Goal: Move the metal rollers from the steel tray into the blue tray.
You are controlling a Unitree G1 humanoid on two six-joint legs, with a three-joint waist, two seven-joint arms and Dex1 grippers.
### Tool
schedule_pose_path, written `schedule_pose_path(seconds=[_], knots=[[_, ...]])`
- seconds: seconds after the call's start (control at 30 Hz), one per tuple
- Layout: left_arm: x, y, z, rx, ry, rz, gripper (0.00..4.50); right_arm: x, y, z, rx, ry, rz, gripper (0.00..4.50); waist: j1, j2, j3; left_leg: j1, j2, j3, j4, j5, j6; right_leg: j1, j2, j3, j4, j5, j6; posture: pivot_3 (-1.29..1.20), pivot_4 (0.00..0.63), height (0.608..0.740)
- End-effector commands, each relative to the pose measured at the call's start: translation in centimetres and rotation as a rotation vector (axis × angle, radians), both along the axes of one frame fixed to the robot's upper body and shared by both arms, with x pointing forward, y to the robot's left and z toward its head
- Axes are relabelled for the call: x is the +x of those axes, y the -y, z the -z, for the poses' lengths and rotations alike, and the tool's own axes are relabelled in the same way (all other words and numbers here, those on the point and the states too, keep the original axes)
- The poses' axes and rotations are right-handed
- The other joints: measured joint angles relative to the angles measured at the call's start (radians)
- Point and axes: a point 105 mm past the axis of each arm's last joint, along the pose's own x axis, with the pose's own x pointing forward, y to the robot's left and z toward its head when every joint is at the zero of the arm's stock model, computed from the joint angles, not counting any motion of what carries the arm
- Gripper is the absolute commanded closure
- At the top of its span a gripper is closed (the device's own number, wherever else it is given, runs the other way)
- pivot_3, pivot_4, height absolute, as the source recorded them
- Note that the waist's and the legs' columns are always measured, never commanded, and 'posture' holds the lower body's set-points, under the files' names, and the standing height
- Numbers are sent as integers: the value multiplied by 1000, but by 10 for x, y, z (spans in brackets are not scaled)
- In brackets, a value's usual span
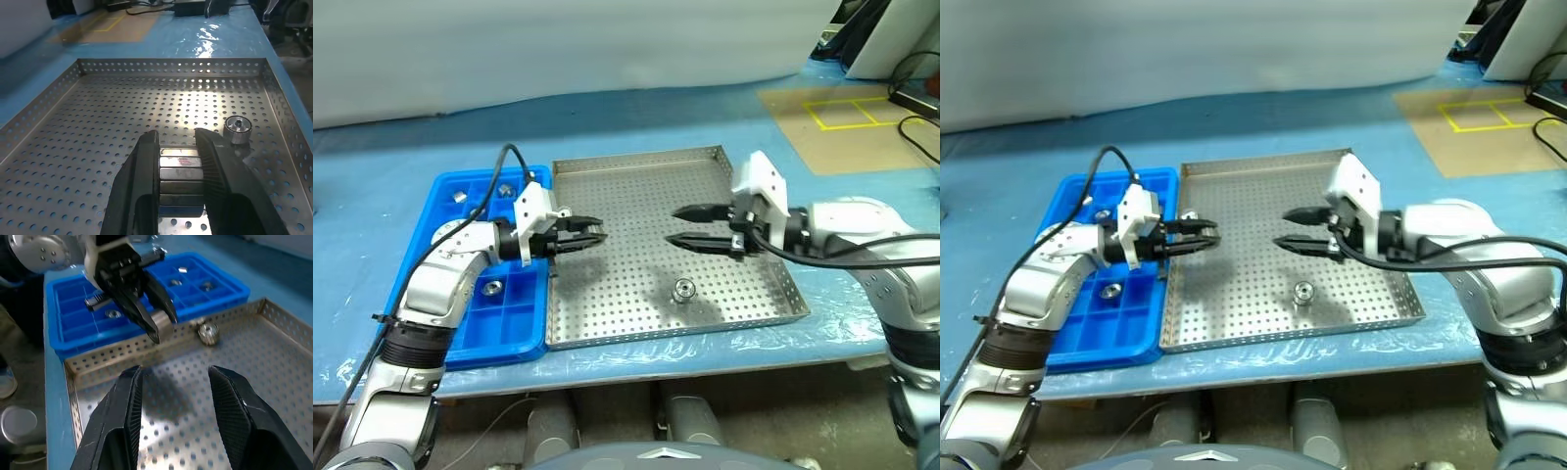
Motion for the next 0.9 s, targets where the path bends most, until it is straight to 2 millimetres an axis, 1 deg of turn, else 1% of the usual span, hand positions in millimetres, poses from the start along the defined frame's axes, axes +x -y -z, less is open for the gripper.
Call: schedule_pose_path(seconds=[0.03, 0.1, 0.13, 0.23, 0.37, 0.47, 0.57, 0.63, 0.73, 0.9], knots=[[-3, -16, -18, -22, 65, -96, 3713, 16, -20, -4, 2, -3, -55, 2325, 16, -1, 1, -3, -1, 0, 0, 0, -1, -4, -1, 0, 2, 0, 0, 15, 150, 740], [-6, -28, -22, -28, 67, -164, 3713, 21, -31, -4, 7, 1, -107, 2325, 44, -3, 2, -8, 0, 0, 1, 3, -4, -10, -1, 0, 7, -1, -1, 79, 150, 740], [-8, -34, -23, -30, 70, -198, 3713, 23, -35, -3, 7, 5, -132, 2325, 56, -4, 2, -10, 0, 0, 2, 3, -5, -13, -1, 0, 11, -2, -3, 99, 150, 740], [-16, -52, -27, -46, 74, -319, 3713, 28, -46, 2, 11, 18, -197, 2325, 87, -4, 2, -14, 1, 0, 2, 3, -5, -18, 0, -1, 15, -4, -5, 175, 150, 740], [-24, -75, -21, -31, 61, -486, 3713, 34, -59, 9, 19, 34, -269, 2325, 117, -6, 3, -16, 1, 0, 3, 3, -5, -21, -1, -1, 15, -4, -5, 279, 150, 740], [-29, -87, -17, -35, 51, -599, 3713, 33, -66, 15, 15, 42, -317, 2325, 131, -7, 4, -16, 1, -1, 3, 3, -5, -21, -1, -1, 16, -4, -5, 316, 150, 740], [-41, -94, -10, -44, 16, -650, 3713, 34, -70, 21, 9, 48, -343, 2325, 146, -8, 4, -16, 1, -1, 4, 3, -5, -21, -1, -1, 16, -4, -5, 336, 150, 740], [-52, -101, 0, -21, -11, -672, 3713, 34, -72, 25, 0, 51, -362, 2325, 151, -9, 4, -17, 2, -2, 3, 3, -5, -21, -1, -2, 16, -4, -5, 344, 150, 740], [-68, -113, 10, -21, -65, -729, 3713, 32, -72, 31, -9, 57, -377, 2325, 156, -11, 4, -17, 2, -2, 3, 3, -5, -22, 0, -2, 16, -4, -5, 349, 150, 740], [-80, -125, 24, 0, -122, -778, 3713, 33, -72, 37, -14, 58, -376, 2325, 170, -11, 4, -16, 3, -2, 3, 3, -6, -22, 0, -2, 16, -4, -5, 344, 150, 740]])
